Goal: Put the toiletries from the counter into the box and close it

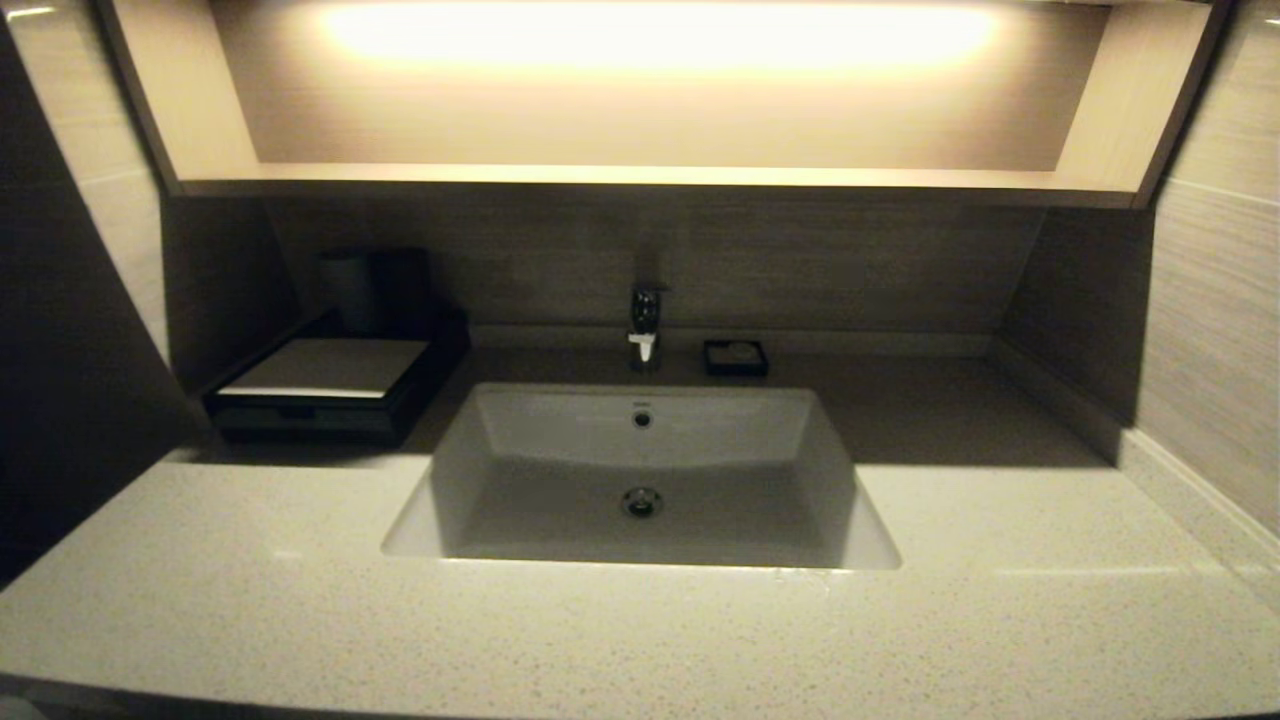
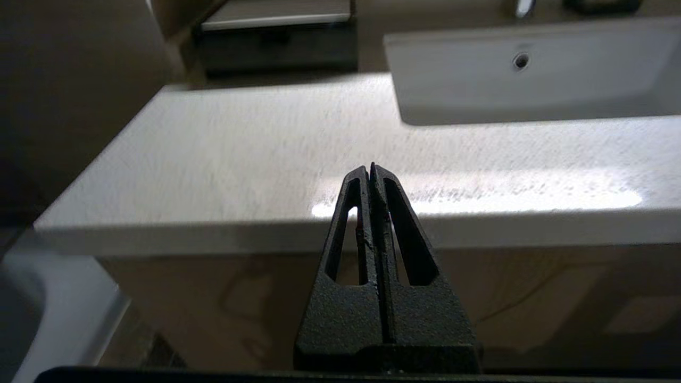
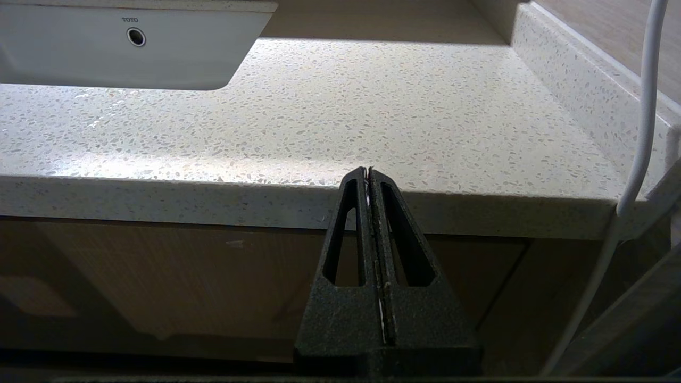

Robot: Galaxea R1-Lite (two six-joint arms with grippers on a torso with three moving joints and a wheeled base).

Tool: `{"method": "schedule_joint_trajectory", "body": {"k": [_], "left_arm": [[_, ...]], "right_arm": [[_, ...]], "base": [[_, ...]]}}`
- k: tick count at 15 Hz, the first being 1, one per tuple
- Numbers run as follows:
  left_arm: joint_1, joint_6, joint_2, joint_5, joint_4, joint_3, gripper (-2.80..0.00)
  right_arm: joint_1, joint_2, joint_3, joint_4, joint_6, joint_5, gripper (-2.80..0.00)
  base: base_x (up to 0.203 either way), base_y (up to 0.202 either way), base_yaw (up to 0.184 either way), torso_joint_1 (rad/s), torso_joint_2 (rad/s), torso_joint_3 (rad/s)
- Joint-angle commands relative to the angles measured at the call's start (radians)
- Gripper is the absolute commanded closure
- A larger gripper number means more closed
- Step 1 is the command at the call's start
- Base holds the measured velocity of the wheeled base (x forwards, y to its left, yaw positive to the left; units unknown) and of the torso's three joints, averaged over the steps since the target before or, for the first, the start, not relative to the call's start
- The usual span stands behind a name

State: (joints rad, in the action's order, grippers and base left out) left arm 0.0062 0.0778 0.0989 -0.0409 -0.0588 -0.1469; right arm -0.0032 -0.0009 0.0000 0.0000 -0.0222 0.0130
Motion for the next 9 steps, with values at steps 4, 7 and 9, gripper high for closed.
{"method": "schedule_joint_trajectory", "body": {"k": [4,7,9], "left_arm": [[0.0,-0.003,-0.001,0.001,0.028,0.065,0.0],[0.0,0.005,-0.002,0.001,0.087,0.124,0.0],[0.0,0.011,-0.004,0.002,0.11,0.153,0.0]], "right_arm": [[0.0,-0.001,0.002,0.0,-0.001,0.001,0.0],[0.0,0.001,0.002,0.0,-0.001,0.001,0.0],[0.0,0.001,0.002,0.0,-0.001,0.001,0.0]], "base": [[0.0,0.0,0.0,0.0,0.0,0.0],[0.0,0.0,0.0,0.0,0.0,0.0],[0.0,0.0,0.0,0.0,0.0,0.0]]}}
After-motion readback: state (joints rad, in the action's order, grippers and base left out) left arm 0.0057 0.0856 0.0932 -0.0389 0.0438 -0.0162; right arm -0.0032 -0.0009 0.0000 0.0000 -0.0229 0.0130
